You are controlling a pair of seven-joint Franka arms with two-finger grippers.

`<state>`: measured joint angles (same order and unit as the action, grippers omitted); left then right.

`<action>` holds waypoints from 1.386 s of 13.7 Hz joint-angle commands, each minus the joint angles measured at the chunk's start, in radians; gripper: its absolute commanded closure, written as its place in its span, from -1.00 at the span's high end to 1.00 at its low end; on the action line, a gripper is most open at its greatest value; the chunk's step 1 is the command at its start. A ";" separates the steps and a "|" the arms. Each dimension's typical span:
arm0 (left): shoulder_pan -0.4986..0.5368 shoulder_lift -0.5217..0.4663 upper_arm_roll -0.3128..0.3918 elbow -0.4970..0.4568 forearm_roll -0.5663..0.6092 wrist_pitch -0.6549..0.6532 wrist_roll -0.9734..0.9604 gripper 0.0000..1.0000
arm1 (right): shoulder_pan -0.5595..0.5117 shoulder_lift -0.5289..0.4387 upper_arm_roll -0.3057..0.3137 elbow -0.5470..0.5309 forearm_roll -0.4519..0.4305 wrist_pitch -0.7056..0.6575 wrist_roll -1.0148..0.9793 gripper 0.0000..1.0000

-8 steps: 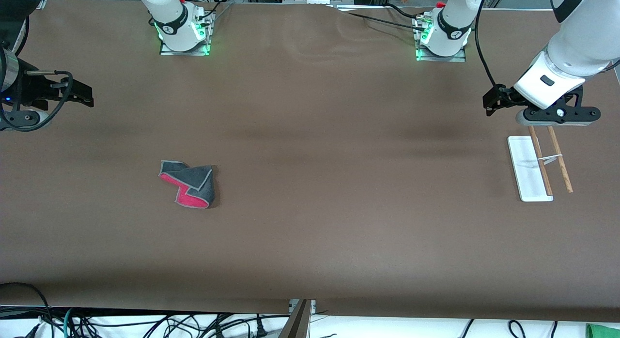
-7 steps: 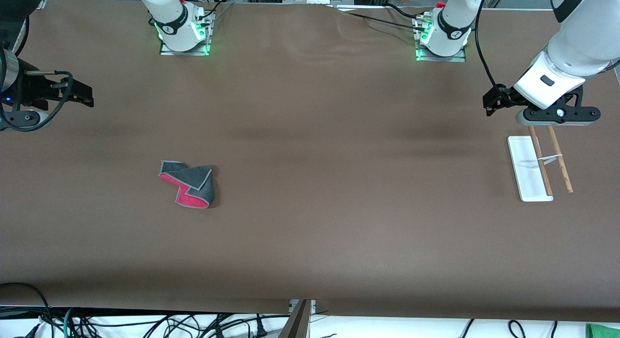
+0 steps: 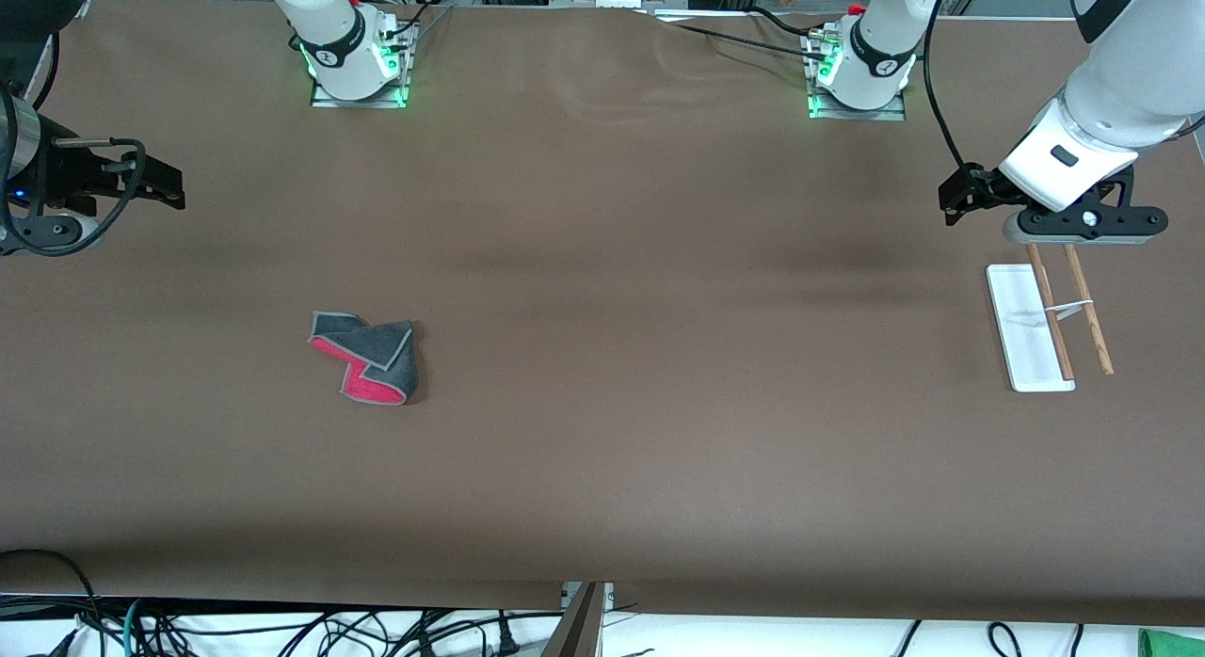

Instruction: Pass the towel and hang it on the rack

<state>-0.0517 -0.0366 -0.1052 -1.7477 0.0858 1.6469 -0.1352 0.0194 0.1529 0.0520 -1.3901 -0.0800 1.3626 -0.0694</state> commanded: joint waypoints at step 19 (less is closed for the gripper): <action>0.004 -0.009 -0.007 0.013 0.009 -0.021 0.003 1.00 | 0.056 0.479 0.037 -0.003 0.078 0.516 -0.171 1.00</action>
<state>-0.0517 -0.0375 -0.1055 -1.7468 0.0858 1.6452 -0.1352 0.0773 0.5977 0.0858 -1.4019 -0.0133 1.8312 -0.1528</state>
